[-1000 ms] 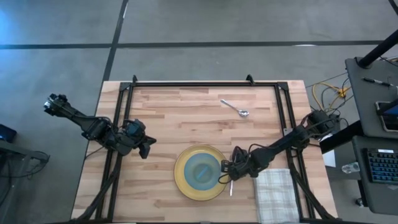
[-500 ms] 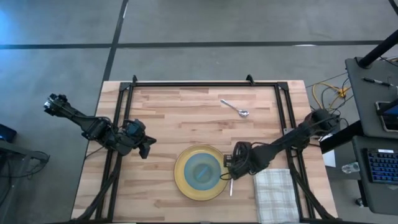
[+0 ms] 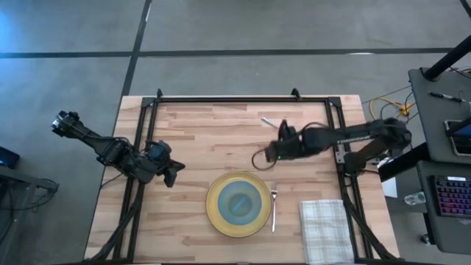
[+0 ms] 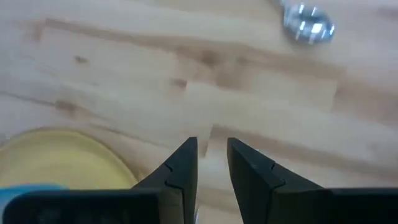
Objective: Set table place
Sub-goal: Put the silver spoon into the blue bowl
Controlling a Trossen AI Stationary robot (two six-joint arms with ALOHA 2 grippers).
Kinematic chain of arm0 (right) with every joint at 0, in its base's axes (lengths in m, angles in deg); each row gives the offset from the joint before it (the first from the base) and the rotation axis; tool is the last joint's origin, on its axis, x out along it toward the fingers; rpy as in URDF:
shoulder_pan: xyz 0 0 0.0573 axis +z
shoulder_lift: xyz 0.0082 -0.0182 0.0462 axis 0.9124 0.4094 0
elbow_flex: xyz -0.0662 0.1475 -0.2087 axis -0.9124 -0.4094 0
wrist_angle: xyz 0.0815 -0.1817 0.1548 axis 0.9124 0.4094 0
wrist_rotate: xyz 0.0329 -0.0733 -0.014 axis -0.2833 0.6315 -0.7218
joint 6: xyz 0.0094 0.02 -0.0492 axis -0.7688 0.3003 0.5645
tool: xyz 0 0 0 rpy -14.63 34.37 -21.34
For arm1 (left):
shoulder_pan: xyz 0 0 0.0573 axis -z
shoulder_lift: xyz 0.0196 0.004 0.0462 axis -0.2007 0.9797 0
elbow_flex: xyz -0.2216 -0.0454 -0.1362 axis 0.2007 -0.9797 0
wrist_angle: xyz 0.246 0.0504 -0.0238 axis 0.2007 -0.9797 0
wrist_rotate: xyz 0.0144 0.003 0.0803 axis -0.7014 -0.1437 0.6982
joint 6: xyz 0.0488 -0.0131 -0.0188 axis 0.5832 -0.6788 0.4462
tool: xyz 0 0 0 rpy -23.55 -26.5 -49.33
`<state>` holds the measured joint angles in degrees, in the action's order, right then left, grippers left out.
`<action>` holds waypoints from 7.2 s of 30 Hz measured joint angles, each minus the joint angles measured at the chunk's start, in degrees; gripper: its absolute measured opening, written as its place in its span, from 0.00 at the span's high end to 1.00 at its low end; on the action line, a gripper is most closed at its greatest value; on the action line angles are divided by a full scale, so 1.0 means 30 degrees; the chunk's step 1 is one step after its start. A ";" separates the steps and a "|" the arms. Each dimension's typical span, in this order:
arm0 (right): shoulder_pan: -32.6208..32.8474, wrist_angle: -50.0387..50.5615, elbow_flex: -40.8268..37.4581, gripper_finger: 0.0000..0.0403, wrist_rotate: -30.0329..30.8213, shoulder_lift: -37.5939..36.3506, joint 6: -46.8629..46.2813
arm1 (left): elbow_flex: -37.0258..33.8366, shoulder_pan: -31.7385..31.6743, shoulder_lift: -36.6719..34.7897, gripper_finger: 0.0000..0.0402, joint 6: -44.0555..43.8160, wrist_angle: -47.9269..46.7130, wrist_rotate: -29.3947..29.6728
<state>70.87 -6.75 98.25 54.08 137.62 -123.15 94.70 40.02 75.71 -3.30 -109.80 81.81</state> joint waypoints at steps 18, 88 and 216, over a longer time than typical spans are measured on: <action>-0.3029 -0.0047 0.0000 0.82 0.0141 -0.0537 0.8163 | 0.0000 0.0007 0.0599 1.00 -0.0008 0.0827 0.0011; -0.9480 -0.8875 -0.1468 0.98 -0.8883 0.7150 1.5710 | 0.0136 -0.2265 -0.0916 1.00 -0.0007 0.3296 0.0996; -0.7385 -1.1454 -0.2958 0.98 -0.8789 0.6967 1.4519 | 0.0131 -1.9686 2.0206 0.92 0.2137 2.6039 -2.2986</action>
<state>48.71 -41.11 89.38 27.71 158.52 -79.59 95.10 -19.03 136.33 3.11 -31.68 12.85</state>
